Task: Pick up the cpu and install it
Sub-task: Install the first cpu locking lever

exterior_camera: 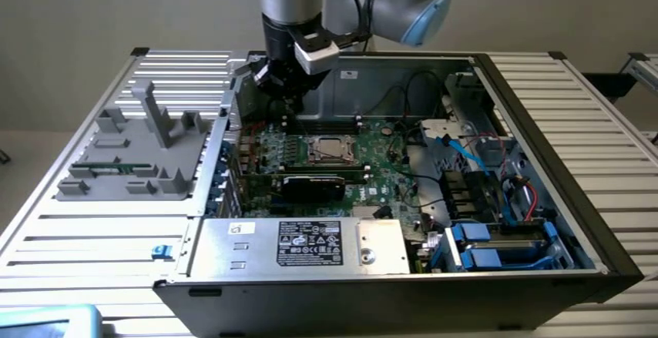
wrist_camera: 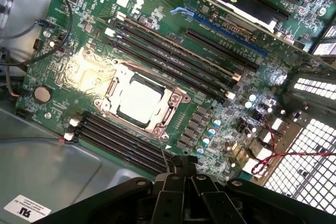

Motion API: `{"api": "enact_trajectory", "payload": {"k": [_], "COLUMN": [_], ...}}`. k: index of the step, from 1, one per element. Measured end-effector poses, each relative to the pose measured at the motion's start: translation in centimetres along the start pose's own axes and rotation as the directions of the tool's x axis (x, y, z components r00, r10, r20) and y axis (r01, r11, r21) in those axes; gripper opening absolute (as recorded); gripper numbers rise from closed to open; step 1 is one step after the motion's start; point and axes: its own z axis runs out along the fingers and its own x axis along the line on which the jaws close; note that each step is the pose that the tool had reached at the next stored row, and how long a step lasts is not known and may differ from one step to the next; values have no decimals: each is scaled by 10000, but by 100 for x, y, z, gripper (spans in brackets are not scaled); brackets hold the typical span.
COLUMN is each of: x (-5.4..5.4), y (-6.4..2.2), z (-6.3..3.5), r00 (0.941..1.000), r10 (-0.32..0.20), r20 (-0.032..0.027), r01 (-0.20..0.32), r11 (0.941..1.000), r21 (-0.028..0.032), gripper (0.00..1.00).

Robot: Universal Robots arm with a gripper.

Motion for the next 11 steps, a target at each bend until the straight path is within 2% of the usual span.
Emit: {"api": "enact_trajectory", "payload": {"k": [1,5,8,11], "x": [-7,-29,-35,-36], "y": [-2,-10,-12,-11], "z": [10,32,36,45], "r00": [10000,10000,9997,9984], "r10": [6,59,230,540], "r20": [-4,18,126,193], "r01": [-6,-59,-232,-544], "r11": [10000,9999,9996,9983], "r21": [8,109,161,195], "gripper": [11,11,11,11]}}
